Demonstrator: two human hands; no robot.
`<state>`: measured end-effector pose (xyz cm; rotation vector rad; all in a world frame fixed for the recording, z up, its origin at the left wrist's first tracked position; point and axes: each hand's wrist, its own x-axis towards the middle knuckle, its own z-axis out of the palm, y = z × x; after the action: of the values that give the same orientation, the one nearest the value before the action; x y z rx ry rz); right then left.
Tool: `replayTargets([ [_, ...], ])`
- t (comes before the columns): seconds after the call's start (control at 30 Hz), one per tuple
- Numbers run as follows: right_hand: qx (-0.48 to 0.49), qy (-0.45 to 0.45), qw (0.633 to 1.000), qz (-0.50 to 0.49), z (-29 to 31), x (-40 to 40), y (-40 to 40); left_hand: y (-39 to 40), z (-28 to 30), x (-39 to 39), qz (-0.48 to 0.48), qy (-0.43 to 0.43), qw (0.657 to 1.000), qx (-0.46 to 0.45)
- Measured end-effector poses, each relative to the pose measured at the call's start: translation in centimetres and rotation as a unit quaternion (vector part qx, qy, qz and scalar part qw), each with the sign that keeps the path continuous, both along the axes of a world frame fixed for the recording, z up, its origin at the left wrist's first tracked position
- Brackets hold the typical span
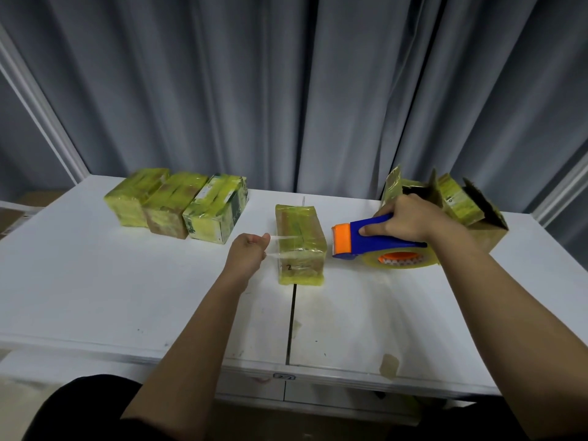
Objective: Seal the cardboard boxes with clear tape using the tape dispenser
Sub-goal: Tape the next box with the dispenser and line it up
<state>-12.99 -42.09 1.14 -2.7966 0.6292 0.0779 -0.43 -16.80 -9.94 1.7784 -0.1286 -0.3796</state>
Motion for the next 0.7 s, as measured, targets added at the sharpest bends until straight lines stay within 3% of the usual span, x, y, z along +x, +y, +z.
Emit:
replayTargets([
  [0.47,0.002,0.015,1.0,0.006,-1.6,0.8,-0.4,0.1,-1.0,-0.5,0.002,0.024,1.0,0.006],
  [0.7,0.076,0.01,0.997,0.001,-3.5,0.4,-0.6,-0.4,-2.9,-1.4,-0.013,0.116,0.992,-0.049],
])
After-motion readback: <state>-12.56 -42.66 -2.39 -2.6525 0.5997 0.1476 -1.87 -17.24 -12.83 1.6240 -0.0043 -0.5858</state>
